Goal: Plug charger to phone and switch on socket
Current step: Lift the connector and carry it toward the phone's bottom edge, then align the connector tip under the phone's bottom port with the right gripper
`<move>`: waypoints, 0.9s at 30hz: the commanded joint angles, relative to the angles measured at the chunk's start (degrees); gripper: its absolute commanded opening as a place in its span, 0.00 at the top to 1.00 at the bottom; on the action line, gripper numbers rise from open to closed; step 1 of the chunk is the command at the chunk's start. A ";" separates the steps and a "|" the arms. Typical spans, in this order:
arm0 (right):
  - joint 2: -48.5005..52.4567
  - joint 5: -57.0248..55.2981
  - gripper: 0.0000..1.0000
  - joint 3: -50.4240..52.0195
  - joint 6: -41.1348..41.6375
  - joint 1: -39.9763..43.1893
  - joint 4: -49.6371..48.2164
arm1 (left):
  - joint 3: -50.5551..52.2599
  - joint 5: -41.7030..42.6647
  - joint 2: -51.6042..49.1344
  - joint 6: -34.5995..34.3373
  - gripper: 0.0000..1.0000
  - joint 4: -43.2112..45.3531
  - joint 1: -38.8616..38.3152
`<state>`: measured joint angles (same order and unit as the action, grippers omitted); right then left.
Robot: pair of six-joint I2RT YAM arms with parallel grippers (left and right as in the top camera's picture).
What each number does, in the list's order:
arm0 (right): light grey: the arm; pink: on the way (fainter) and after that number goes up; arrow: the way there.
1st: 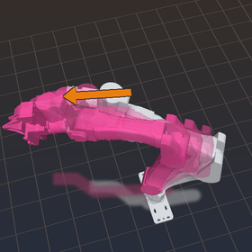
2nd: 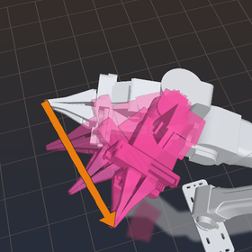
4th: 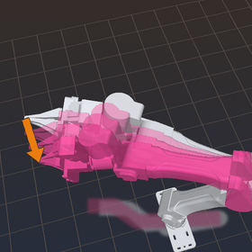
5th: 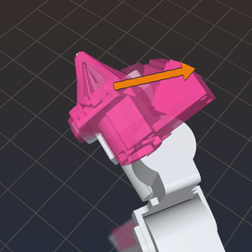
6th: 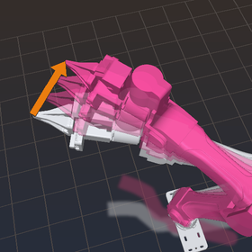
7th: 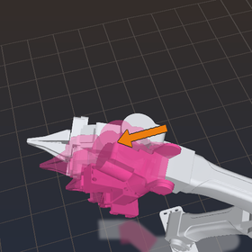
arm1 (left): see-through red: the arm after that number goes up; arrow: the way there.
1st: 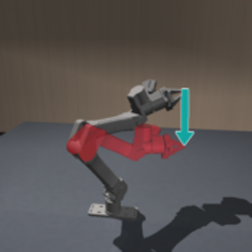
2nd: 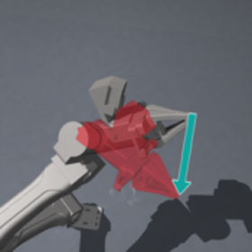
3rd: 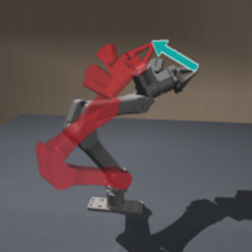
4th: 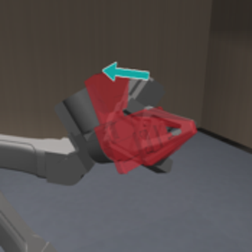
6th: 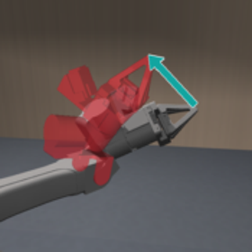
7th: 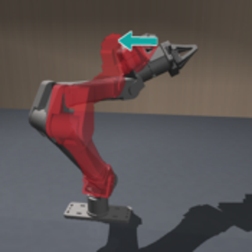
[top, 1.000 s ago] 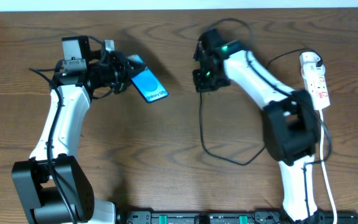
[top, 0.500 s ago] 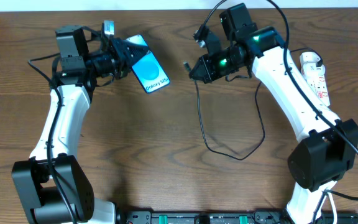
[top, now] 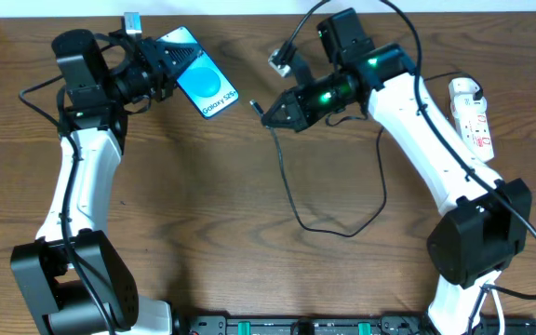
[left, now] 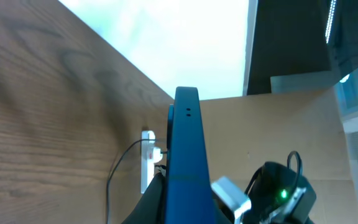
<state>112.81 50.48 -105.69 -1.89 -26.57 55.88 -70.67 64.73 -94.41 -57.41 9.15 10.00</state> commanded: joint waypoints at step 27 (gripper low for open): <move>0.04 4.57 0.99 -0.26 -0.31 -4.55 -5.31 | -1.16 -0.46 -0.04 0.17 0.93 0.59 0.59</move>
<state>112.81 53.21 -105.69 -2.31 -31.31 50.70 -70.67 64.10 -94.41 -58.43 9.21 10.13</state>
